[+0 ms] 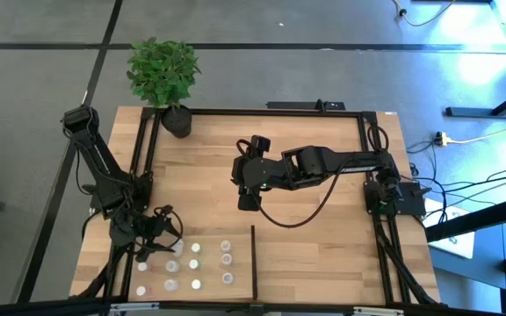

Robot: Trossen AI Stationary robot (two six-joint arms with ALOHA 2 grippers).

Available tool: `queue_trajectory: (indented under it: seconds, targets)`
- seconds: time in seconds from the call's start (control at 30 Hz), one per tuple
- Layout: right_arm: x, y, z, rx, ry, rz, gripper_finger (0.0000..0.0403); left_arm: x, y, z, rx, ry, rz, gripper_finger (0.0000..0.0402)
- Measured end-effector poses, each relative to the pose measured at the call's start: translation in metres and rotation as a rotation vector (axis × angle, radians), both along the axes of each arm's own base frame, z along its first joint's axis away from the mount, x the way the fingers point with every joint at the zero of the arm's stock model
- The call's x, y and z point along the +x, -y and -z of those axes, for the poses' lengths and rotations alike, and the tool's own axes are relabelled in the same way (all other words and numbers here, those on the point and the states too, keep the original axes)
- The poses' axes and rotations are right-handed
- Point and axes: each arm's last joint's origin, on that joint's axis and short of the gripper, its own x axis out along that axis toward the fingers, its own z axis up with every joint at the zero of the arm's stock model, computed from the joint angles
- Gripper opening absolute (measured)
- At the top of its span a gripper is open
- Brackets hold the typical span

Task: Pick and place medicine bottles onto shelf by color
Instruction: Put the white pill bottle on the shelf aligned with the other white pill bottles

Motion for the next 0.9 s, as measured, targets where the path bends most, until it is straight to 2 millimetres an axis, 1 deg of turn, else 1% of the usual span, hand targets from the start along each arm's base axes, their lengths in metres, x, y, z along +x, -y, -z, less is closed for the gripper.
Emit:
queue_trajectory:
  seconds: [0.2, 0.9]
  targets:
    - [0.0, 0.0001, 0.0, 0.0, 0.0, 0.0, 0.0265, -0.0005, 0.0006, 0.0002, -0.034, -0.026, 0.005, 0.0229]
    - [0.0, -0.0001, 0.0, 0.0, 0.0, 0.0, 0.0265, -0.0056, 0.0038, 0.0001, -0.029, -0.022, 0.039, 0.0229]
